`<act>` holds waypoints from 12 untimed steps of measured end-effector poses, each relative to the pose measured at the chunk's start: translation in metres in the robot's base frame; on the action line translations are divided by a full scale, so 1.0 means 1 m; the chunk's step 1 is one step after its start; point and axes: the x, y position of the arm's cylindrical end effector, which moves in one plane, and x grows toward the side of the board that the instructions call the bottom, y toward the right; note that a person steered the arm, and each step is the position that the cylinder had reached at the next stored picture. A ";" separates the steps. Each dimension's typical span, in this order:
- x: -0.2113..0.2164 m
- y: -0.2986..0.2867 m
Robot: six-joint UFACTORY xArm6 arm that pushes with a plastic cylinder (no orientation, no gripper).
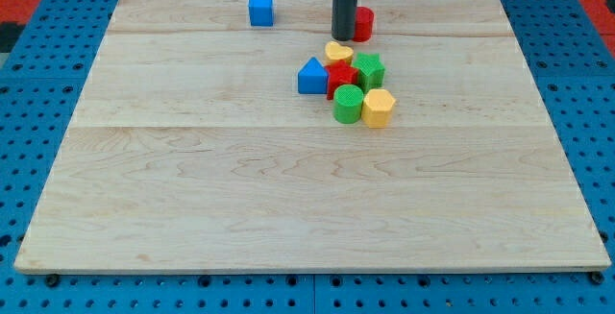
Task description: Place the red star horizontal to the blue cube
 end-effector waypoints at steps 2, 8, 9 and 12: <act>-0.011 0.028; 0.130 -0.031; 0.138 -0.065; 0.093 -0.150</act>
